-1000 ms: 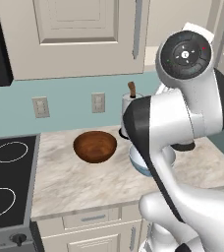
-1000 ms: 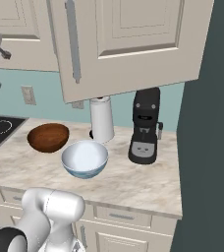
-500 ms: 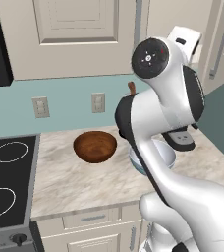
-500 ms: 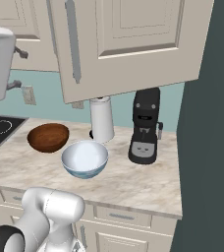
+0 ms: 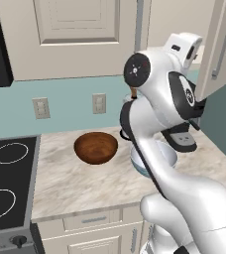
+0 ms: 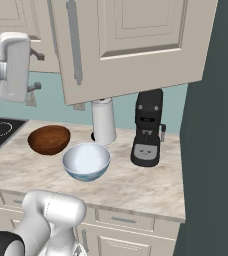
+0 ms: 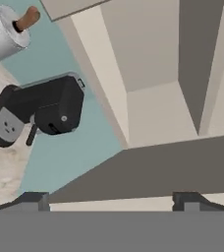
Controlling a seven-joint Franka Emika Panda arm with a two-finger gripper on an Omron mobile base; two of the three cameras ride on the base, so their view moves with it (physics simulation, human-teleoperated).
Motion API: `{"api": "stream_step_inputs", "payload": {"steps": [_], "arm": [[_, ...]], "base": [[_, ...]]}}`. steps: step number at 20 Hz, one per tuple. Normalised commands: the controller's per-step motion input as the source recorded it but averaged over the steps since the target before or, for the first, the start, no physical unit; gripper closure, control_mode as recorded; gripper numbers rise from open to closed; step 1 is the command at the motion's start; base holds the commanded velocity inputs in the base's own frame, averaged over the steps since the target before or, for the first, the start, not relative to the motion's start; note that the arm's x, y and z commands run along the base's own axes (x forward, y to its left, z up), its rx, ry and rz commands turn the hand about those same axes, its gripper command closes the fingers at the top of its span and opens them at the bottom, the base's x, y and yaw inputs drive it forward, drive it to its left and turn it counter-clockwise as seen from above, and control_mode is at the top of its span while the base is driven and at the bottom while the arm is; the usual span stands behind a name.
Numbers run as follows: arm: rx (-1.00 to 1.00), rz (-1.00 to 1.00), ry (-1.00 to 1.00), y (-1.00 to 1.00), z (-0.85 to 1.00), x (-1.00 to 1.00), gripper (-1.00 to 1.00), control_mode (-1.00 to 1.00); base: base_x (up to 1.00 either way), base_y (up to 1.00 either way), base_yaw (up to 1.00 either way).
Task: Open the cabinet. Pick the bowls from the counter and place them in the cabinet. Then close the cabinet.
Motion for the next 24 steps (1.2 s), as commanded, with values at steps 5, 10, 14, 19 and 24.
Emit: {"api": "stream_step_inputs", "payload": {"steps": [5,10,14,19,24], "arm": [[-0.08,-0.11,-0.04,-0.32,0.00,0.22,-1.00,-1.00],[-0.06,-0.09,-0.02,-0.25,0.00,0.23,-1.00,-1.00],[-0.05,-0.08,-0.02,-0.27,0.00,0.12,-1.00,-1.00],[-0.05,-0.08,-0.01,-0.30,0.00,0.03,-1.00,-1.00],[-0.06,-0.08,-0.04,-0.26,0.00,-0.02,-1.00,-1.00]], "base": [[0.00,0.00,0.00],[0.00,0.00,0.00],[0.00,0.00,0.00],[0.00,0.00,0.00],[0.00,0.00,0.00]]}}
